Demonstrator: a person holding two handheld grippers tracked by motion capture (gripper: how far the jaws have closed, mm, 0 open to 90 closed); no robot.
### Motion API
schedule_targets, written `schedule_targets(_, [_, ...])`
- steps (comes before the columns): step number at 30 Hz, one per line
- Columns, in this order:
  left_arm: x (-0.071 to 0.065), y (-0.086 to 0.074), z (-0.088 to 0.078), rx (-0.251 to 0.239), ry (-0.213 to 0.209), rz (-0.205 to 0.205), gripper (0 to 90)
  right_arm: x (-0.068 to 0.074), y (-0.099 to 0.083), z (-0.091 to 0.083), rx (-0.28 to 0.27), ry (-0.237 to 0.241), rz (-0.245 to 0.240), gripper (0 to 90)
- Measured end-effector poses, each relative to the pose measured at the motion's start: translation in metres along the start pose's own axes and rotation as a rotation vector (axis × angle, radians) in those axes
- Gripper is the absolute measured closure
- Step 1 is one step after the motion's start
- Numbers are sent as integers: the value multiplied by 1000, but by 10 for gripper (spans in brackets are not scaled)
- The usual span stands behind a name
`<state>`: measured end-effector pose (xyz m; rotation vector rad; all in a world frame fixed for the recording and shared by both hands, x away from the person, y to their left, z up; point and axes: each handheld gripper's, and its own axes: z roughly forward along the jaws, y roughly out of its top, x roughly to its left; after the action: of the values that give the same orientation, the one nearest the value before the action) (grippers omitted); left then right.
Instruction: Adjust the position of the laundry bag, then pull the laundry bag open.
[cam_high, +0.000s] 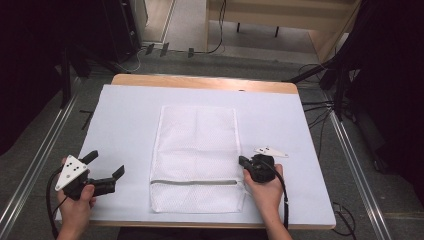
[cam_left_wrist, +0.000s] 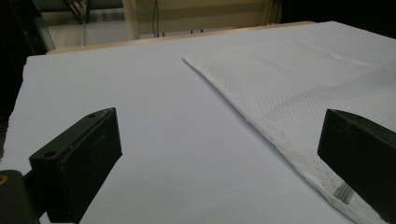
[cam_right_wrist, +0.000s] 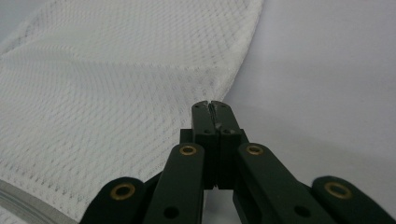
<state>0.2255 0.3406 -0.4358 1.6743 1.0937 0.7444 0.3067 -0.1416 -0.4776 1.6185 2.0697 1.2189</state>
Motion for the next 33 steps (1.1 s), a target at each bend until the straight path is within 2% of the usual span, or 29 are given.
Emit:
schedule_targets(8, [-1, 0, 0, 1, -1, 2, 0, -4, -3, -4, 9, -16, -9, 880])
schedule_targets(9, [-1, 0, 0, 5, -5, 4, 0, -5, -2, -8, -2, -19, -6, 739])
schedule_targets(12, [-1, 0, 0, 4, -6, 6, 0, -6, -1, -15, -9, -16, 1, 700])
schedule_targets(15, [0, -1, 0, 4, -7, -3, 0, -10, -4, -34, -20, -2, -10, 635])
schedule_targets(17, [0, -1, 0, 5, -7, -6, 0, -11, -6, -38, -22, -3, -9, 632])
schedule_targets(18, [0, 0, -1, 2, -8, -6, 0, -13, -12, -47, -25, 3, -7, 624])
schedule_targets(22, [-2, 0, 0, 4, -11, 3, 0, -10, -25, -58, -9, 9, -9, 620])
schedule_targets(25, [-5, 0, 1, 8, -18, 7, 0, -6, -45, -68, 30, 27, -31, 599])
schedule_targets(29, [-9, 0, 2, 13, -26, 11, 0, -4, -55, -72, 53, 47, -34, 578])
schedule_targets(33, [-13, 1, 4, 13, -34, 21, 0, 1, -59, -67, 73, 68, -51, 570])
